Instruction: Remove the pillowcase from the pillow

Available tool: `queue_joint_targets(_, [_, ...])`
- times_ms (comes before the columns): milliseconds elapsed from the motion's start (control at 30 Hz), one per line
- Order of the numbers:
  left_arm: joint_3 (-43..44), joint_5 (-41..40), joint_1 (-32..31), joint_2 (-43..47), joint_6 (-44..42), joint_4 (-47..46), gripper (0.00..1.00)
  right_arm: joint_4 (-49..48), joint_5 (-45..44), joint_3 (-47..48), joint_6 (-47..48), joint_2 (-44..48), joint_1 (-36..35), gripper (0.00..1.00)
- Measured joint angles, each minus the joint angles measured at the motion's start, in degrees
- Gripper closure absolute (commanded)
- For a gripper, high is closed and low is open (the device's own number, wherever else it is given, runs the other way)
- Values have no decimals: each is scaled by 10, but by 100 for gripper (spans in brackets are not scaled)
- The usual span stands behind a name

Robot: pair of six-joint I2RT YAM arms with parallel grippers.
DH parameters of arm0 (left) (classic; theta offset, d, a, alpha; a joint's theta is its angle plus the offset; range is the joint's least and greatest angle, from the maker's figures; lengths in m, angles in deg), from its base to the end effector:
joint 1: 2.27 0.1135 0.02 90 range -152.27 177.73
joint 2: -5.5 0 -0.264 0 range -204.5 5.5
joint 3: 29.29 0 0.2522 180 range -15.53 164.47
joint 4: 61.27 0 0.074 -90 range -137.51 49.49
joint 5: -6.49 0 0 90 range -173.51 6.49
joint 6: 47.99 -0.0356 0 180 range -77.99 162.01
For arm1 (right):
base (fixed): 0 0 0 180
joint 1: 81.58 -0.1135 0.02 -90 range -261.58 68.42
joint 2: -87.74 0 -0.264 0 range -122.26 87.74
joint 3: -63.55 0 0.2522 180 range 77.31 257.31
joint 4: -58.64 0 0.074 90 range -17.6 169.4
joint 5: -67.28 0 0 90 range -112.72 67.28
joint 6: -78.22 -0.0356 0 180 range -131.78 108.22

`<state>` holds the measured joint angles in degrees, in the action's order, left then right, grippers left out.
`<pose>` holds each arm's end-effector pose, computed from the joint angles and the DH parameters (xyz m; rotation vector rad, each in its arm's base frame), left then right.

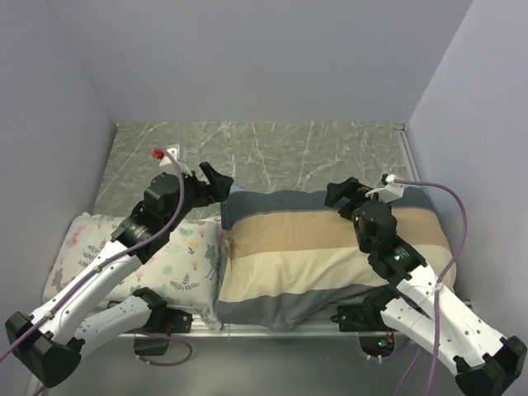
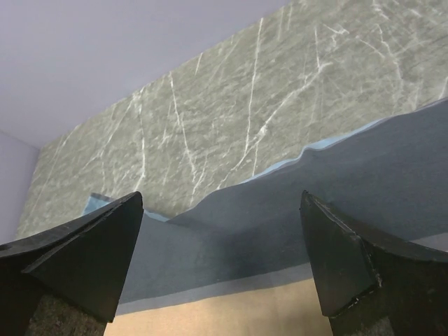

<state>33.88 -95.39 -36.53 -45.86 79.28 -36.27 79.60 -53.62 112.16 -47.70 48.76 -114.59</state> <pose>0.1760 -0.1110 0.3465 -0.2007 1.8413 -0.6994 0.1491 0.0751 0.3012 0.4316 1.7036 0.4043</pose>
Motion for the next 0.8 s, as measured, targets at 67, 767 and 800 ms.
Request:
queue_joint_targets(67, [0, 0, 0, 0, 0, 6, 1, 4, -2, 0, 5, 3, 0, 0])
queue_joint_targets(767, [-38, 111, -80, -49, -22, -10, 1, 283, 127, 160, 88, 46, -5, 0])
queue_joint_targets(800, [-38, 113, -88, -53, -23, -11, 1, 296, 132, 159, 87, 51, -7, 0])
